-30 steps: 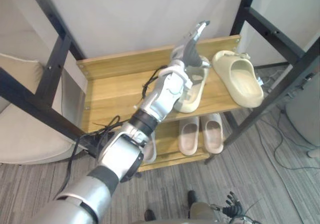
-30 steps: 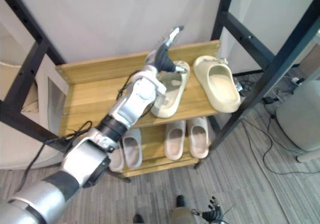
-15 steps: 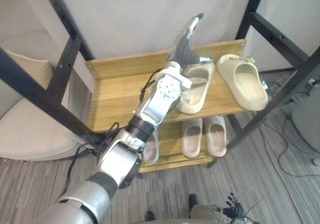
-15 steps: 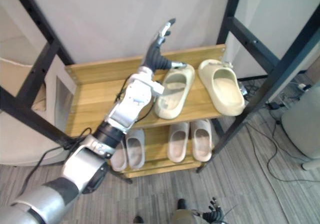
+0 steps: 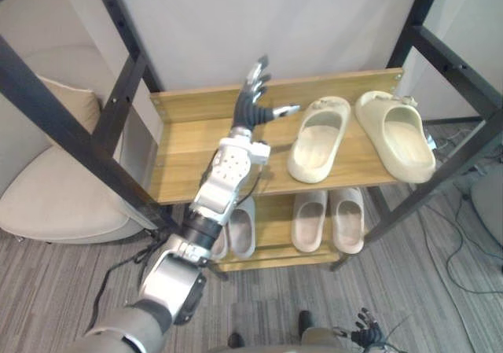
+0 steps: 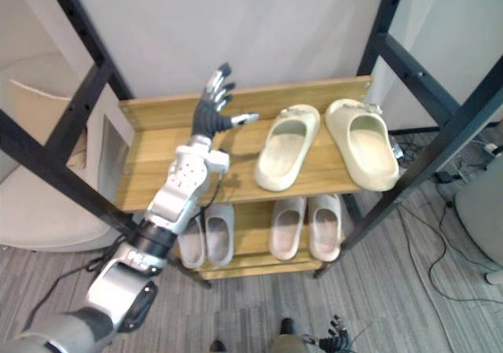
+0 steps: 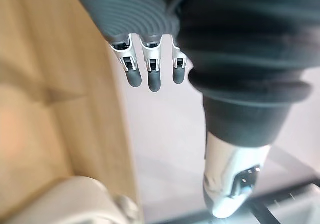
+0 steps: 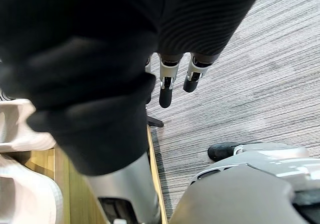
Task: Organize the slippers on the shoe rack
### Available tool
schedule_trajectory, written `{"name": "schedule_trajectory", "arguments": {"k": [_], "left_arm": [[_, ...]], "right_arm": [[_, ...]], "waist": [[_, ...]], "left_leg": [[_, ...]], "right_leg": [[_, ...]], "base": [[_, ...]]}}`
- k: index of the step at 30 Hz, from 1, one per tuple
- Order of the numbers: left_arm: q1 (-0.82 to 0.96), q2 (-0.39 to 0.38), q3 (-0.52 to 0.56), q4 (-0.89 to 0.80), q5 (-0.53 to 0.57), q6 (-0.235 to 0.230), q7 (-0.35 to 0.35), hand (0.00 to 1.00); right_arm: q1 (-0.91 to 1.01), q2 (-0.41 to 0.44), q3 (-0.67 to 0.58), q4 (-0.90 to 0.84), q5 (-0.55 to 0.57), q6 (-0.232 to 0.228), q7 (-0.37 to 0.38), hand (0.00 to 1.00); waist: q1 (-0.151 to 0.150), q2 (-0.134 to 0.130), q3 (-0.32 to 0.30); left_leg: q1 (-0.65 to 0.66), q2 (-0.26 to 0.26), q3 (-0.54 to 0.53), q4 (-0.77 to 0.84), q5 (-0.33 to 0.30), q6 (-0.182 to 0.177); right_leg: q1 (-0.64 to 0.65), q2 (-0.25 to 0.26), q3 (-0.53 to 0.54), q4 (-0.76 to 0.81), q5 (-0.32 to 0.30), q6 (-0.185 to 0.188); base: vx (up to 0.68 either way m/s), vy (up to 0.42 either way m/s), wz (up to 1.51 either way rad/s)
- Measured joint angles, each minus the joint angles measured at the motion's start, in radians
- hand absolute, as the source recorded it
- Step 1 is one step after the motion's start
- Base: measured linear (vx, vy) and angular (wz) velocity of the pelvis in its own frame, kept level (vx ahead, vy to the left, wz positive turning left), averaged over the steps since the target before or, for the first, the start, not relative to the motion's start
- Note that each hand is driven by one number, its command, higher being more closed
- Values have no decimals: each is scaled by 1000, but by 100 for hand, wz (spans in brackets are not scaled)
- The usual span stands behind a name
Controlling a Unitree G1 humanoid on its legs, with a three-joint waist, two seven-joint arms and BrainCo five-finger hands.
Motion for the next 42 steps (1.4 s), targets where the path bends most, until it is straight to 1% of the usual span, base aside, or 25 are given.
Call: {"name": "schedule_trajectory", "arguments": {"k": [4, 6, 7, 8, 11, 15, 17, 21, 29, 32, 37, 38, 42], "left_arm": [[45, 14, -3, 1, -13, 1, -19, 0], [52, 21, -20, 1, -14, 1, -24, 0], [52, 21, -22, 1, -14, 1, -25, 0], [57, 19, -28, 1, -14, 1, -37, 0], [72, 18, -57, 2, -14, 1, -40, 0], [79, 11, -84, 9, -14, 4, -44, 0], [79, -3, -111, 22, -14, 5, -61, 0], [79, -24, -152, 24, -13, 6, -71, 0], [79, -75, -235, 44, -4, 8, -99, 0], [77, -86, -280, 47, -4, 8, -104, 0], [75, -110, -322, 59, -4, 8, -107, 0], [73, -113, -338, 61, -4, 8, -108, 0], [53, -124, -348, 81, -5, 10, -108, 0]], "right_arm": [[-14, -2, 5, 27, -1, 1, 2, 0], [-18, -2, 17, 34, -3, 2, 2, 0], [-19, -1, 18, 34, -3, 2, 3, 0], [-21, -1, 32, 35, -3, 2, 2, 0], [-22, 2, 35, 35, -3, 2, 3, 0], [-23, 3, 35, 35, -3, 2, 3, 0], [-24, 3, 36, 35, -3, 3, 3, 0], [-25, 5, 38, 35, -3, 4, 3, 0], [-28, 6, 42, 35, -2, 13, 4, 0], [-36, 10, 43, 35, -2, 17, 5, 0], [-45, 27, 42, 35, -2, 20, 5, 0], [-44, 28, 42, 35, -1, 20, 4, 0], [-47, 28, 41, 34, 0, 20, 4, 0]], "waist": [[1, -10, 0], [2, -23, -5], [2, -25, -4], [2, -32, -4], [2, -41, -8], [2, -46, -7], [1, -52, -7], [0, -61, -7], [0, -66, -7], [-2, -77, -6], [-4, -94, -6], [-5, -96, -5], [-7, -96, -6]], "left_leg": [[10, 0, -2, 0, 0, 0], [12, -2, -2, -1, 1, 0], [12, -2, -2, -1, 1, 0], [13, -3, -2, -1, 1, 1], [16, -4, -2, -8, 4, 0], [24, -5, -2, -18, 7, 1], [30, -5, -2, -21, 7, 1], [31, -6, -2, -22, 7, 1], [39, -5, -1, -27, 9, 1], [47, -5, 0, -43, 18, 0], [48, -4, 2, -44, 18, 0], [48, -4, 4, -44, 18, 0], [49, -4, 13, -44, 18, 0]], "right_leg": [[18, 0, -5, -11, 4, 0], [28, 0, -10, -30, 15, 1], [30, 0, -11, -33, 16, 1], [38, 0, -12, -45, 22, 1], [39, 1, -13, -51, 25, 1], [42, 1, -13, -51, 25, 1], [47, 1, -14, -51, 25, 1], [48, 0, -15, -52, 25, 1], [53, 0, -16, -52, 26, 2], [54, 1, -16, -54, 26, 2], [54, 1, -16, -55, 26, 2], [53, 1, -15, -55, 26, 2], [53, 2, -13, -55, 26, 3]], "base": [[-12, -2, 1], [-32, -2, 0], [0, 0, 0], [0, 0, 0], [0, 0, 0], [0, 0, 0], [0, 0, 0], [0, 0, 0], [-4, -2, 0], [0, 0, 0], [0, 0, 0], [0, 0, 0], [-6, -3, -1]]}}
